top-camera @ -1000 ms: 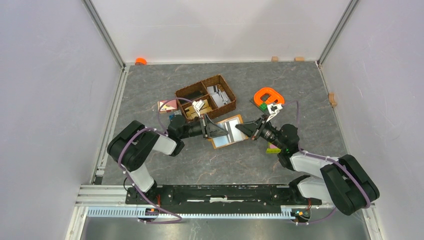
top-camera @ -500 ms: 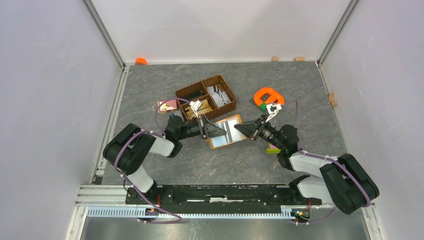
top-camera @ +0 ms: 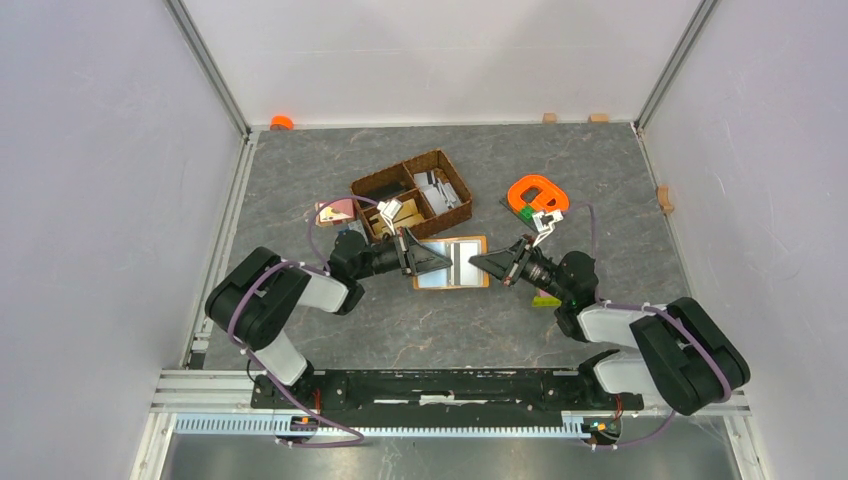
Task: Take the credit cards out of the card holder
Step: Remove the credit card from the card holder.
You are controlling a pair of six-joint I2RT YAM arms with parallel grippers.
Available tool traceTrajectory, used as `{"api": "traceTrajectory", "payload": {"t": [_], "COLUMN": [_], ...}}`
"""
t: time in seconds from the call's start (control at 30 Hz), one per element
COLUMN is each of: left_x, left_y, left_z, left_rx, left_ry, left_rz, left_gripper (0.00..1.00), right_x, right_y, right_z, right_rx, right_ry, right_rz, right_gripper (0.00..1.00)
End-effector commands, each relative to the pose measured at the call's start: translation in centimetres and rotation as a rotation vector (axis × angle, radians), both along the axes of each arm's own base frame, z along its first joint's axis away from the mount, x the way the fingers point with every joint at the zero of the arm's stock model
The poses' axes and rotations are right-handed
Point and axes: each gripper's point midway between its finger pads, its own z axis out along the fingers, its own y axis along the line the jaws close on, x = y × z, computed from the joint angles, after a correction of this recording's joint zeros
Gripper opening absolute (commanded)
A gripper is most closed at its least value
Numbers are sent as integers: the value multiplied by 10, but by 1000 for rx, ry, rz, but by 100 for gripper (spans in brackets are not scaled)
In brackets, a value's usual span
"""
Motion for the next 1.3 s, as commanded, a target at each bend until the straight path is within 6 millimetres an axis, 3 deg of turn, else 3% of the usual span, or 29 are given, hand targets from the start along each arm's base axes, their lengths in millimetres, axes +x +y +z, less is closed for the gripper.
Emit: {"api": "traceTrajectory", "payload": {"t": [0.0, 0.17, 0.33, 0.6, 0.73, 1.0, 1.07, 1.27], "left_x": [8, -2, 4, 9, 14, 18, 12, -19], "left_y": [-1, -12, -13, -14, -11, -6, -11, -27], "left_z": [34, 38, 26, 11, -8, -14, -7, 45], "left_rx": [-74, -80, -19, 120, 282, 395, 352, 45], "left_ry": [-135, -146, -131, -176, -191, -220, -231, -253], "left_rz": [14, -47, -18, 32, 86, 139, 105, -57], "left_gripper": [2, 20, 27, 24, 25, 26, 26, 21], "right_x": [-11, -11, -17, -17, -21, -24, -24, -17], "right_y": [3, 4, 12, 12, 12, 11, 11, 9], "right_z": [6, 5, 8, 11, 18, 27, 27, 17], "right_rx": [43, 41, 46, 47, 76, 115, 114, 71], "right_ry": [-2, -4, -10, -23, -38, -63, -59, -55], "right_rz": [55, 60, 98, 97, 104, 106, 107, 71], "right_gripper": [0, 0, 0, 0, 0, 0, 0, 2]}}
